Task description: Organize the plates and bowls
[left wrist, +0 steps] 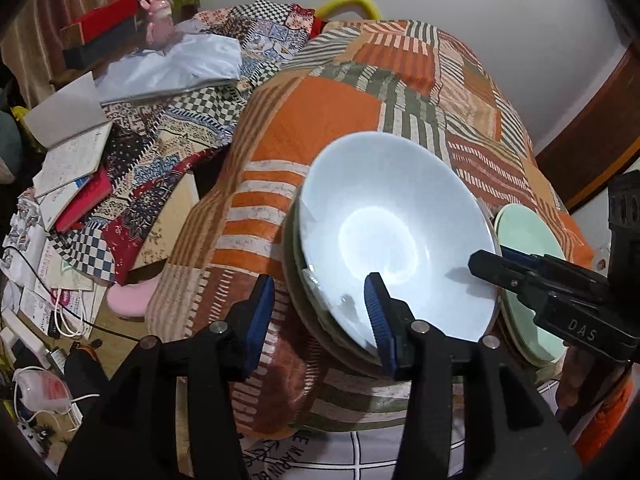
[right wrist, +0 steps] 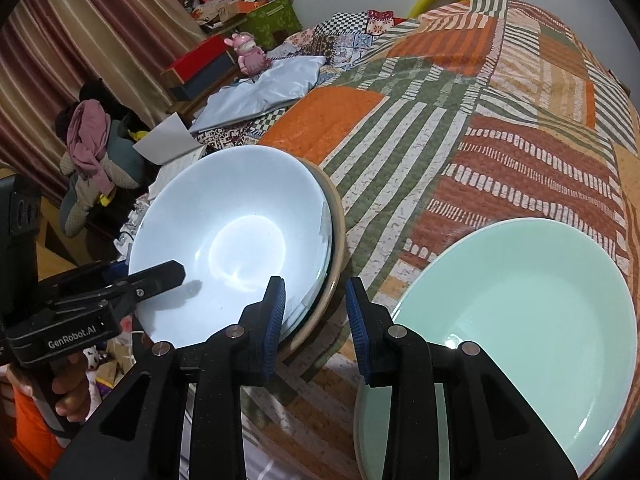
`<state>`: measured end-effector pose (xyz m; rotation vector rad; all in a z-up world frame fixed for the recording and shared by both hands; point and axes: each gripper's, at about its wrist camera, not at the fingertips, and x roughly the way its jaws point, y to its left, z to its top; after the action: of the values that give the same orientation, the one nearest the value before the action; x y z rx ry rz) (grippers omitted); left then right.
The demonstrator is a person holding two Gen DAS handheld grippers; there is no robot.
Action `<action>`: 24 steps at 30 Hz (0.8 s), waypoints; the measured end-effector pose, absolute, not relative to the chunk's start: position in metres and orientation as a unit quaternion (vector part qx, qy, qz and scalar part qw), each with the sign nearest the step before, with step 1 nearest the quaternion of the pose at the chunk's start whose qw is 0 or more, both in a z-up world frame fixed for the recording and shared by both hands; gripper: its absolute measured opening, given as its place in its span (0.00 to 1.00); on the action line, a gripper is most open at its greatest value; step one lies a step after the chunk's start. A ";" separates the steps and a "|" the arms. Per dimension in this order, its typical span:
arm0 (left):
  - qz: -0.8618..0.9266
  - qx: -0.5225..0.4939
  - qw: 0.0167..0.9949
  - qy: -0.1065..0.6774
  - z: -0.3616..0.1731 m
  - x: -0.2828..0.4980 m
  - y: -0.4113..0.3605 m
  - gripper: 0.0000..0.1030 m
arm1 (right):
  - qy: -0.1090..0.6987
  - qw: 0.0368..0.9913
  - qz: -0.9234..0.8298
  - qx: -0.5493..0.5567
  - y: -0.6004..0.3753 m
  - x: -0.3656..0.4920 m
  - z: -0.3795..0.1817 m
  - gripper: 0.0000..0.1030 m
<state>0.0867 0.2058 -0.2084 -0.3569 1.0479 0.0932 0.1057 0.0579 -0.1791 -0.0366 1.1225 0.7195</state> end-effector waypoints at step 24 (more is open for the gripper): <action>0.046 -0.173 0.847 0.500 -0.217 0.097 0.195 0.44 | 0.531 0.785 0.319 -0.016 0.066 0.110 -0.186 0.30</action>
<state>0.0968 0.1945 -0.2170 -0.3652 1.0535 0.0968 0.1103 0.0656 -0.1860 -0.0349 1.1444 0.6871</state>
